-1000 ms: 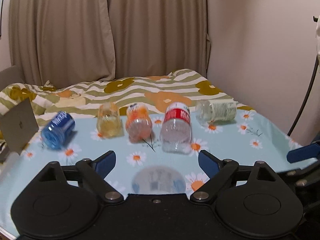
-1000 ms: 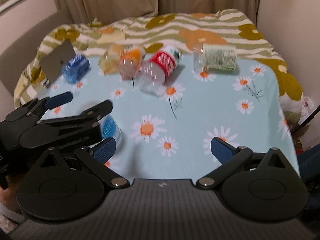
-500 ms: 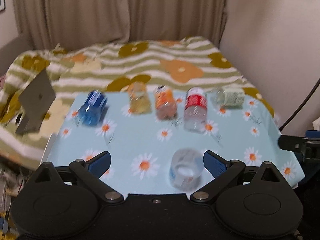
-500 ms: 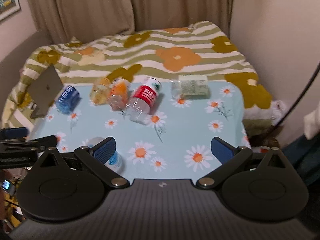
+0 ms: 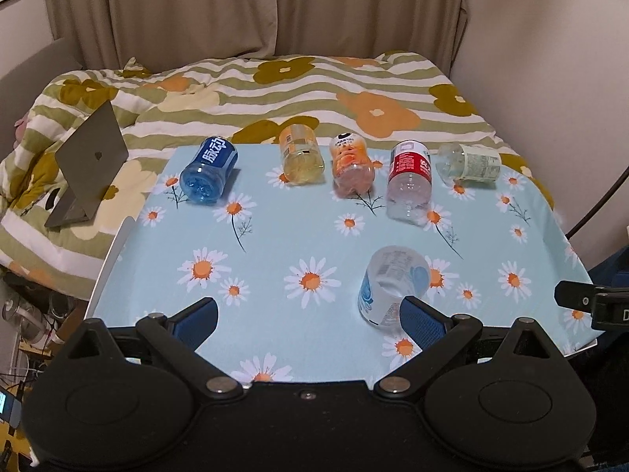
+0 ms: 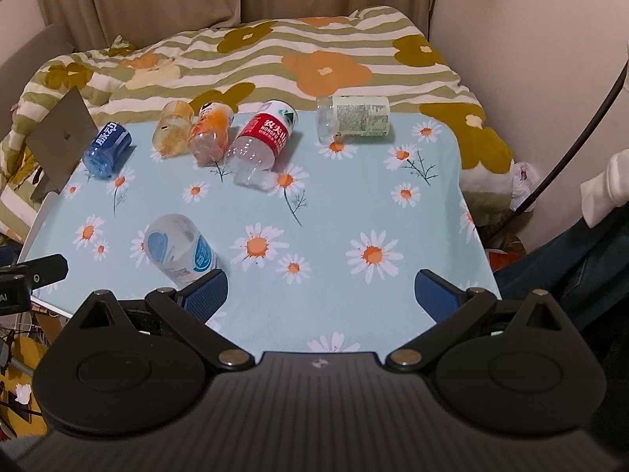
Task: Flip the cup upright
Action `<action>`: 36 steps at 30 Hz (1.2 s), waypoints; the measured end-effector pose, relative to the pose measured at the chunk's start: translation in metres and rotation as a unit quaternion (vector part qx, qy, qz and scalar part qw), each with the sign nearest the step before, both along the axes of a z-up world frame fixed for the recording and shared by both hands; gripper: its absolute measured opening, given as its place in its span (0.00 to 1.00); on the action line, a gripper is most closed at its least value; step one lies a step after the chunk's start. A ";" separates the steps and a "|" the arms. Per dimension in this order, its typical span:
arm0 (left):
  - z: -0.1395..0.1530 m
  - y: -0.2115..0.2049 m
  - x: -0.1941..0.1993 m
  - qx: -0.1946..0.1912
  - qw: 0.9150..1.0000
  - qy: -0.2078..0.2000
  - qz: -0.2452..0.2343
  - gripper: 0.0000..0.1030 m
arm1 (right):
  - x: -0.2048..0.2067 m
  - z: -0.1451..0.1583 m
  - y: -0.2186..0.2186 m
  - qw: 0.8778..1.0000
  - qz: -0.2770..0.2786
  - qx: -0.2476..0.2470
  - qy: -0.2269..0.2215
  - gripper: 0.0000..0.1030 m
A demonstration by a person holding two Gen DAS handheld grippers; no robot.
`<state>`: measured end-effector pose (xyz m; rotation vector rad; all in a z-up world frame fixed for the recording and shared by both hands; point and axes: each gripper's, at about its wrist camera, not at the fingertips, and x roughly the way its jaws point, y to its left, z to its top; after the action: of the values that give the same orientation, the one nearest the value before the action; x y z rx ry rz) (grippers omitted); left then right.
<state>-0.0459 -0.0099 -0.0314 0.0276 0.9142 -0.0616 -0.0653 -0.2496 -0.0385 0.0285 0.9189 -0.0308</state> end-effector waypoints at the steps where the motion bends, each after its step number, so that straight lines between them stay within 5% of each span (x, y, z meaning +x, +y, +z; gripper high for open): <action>1: 0.000 0.000 0.000 0.002 1.000 -0.001 -0.001 0.98 | 0.000 0.000 0.001 1.000 0.001 0.000 0.000 1.00; 36: 0.001 -0.001 0.003 0.015 1.000 -0.005 -0.013 0.98 | 0.001 -0.002 0.001 1.000 -0.010 0.003 0.007 1.00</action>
<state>-0.0430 -0.0107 -0.0303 0.0678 0.9056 -0.0729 -0.0647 -0.2483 -0.0410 0.0437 0.9318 -0.0460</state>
